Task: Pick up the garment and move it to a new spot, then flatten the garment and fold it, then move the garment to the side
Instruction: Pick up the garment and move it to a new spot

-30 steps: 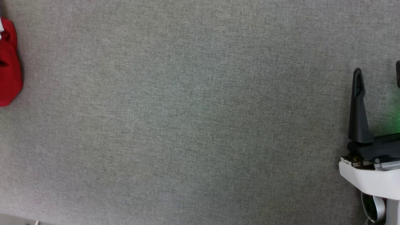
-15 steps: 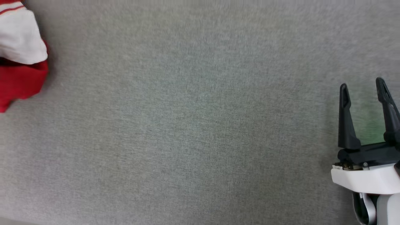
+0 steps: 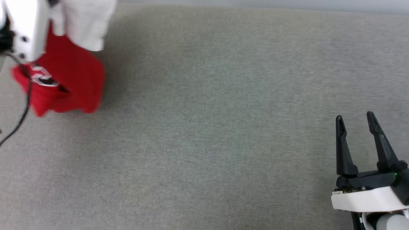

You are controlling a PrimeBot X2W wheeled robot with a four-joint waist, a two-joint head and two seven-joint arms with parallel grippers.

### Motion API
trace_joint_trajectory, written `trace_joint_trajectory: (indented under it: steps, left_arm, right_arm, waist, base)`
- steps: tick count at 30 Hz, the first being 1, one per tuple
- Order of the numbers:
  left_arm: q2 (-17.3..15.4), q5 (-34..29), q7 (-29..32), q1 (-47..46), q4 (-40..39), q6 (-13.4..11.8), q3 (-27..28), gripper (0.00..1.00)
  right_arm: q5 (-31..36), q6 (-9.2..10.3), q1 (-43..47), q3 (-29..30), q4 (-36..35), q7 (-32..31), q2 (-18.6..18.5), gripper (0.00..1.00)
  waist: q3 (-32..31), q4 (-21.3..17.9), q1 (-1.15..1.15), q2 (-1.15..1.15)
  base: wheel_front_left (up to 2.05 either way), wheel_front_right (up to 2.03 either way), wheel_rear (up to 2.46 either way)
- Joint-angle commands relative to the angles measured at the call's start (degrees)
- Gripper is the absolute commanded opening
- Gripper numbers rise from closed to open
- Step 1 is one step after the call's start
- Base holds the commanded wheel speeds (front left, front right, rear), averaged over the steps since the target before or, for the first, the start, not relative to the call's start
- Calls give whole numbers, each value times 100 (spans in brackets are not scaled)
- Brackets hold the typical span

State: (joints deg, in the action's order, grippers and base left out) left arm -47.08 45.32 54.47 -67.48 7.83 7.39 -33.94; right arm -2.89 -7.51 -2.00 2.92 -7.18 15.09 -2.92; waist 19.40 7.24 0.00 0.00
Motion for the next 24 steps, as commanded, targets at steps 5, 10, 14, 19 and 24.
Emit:
trace_joint_trajectory:
  steps: [5,10,14,19,24]
  left_arm:
    - [451,100,116,-455,-329,-2,-640,0]
    - [974,217,79,-792,-483,-2,-1293,0]
    - [1352,388,-7,-982,-492,-2,-1740,0]
    - [1721,611,-211,-1098,-346,-2,-2203,0]
    - [2023,726,-506,-991,-108,-2,-2696,0]
  right_arm:
    - [-108,4,163,4,94,13,9,100]
    - [-182,4,295,-26,163,13,8,100]
    - [-236,4,357,-57,195,13,9,100]
    - [-276,4,386,-103,159,12,9,100]
    - [-329,4,213,-77,118,12,10,100]
  waist:
    - [-422,-430,0,0]
    - [-675,-749,0,0]
    - [-805,-1050,0,0]
    - [-776,-1433,0,0]
    - [-482,-1719,0,0]
  base:
    - [0,0,0]
    - [0,0,0]
    - [0,0,0]
    - [0,0,0]
    - [0,0,0]
